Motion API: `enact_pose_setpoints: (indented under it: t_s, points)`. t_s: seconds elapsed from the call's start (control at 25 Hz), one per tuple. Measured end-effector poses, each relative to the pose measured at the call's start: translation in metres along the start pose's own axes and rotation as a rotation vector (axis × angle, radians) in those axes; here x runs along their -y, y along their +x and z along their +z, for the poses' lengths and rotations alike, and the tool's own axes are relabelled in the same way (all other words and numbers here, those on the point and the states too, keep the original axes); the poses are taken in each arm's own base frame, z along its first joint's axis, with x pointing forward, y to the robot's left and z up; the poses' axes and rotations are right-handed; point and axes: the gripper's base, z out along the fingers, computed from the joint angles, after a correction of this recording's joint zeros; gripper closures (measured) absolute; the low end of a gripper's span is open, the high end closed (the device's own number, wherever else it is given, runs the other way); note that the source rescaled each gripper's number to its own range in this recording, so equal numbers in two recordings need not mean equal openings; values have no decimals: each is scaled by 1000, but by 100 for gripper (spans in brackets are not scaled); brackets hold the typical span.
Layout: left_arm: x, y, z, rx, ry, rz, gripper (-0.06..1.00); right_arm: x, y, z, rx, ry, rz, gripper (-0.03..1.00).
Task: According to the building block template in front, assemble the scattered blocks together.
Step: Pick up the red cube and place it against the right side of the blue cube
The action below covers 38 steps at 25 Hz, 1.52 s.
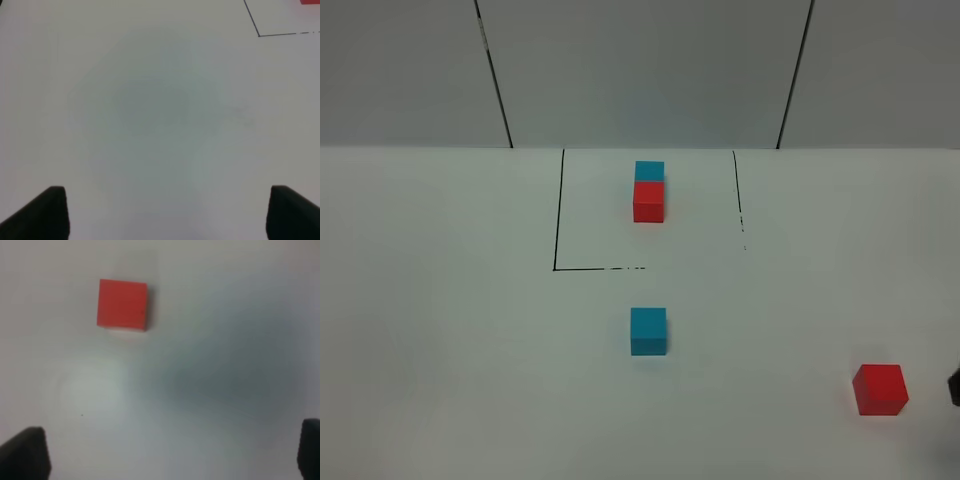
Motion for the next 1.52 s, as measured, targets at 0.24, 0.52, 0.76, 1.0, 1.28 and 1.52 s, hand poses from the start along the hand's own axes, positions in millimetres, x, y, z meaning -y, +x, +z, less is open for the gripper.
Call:
enact_pose_setpoints:
  t_s: [0.24,0.52,0.76,1.0,1.28,1.52]
  points:
    - [0,0,0,0,0,0,6,-8,-38,74,-162,-77,49,-3]
    - [0,0,0,0,0,1,6,-24,-46,128,-202,-99,38,-3]
    - [0,0,0,0,0,1,6,-23,-46,157,-227,-84,40,-3]
    - [0,0,0,0,0,2,6,-23,-44,181,-245,-80,58,-3]
    - [0,0,0,0,0,2,6,-24,-40,194,-276,-85,76,-3]
    - [0,0,0,0,0,2,6,-24,-40,194,-281,-91,87,28]
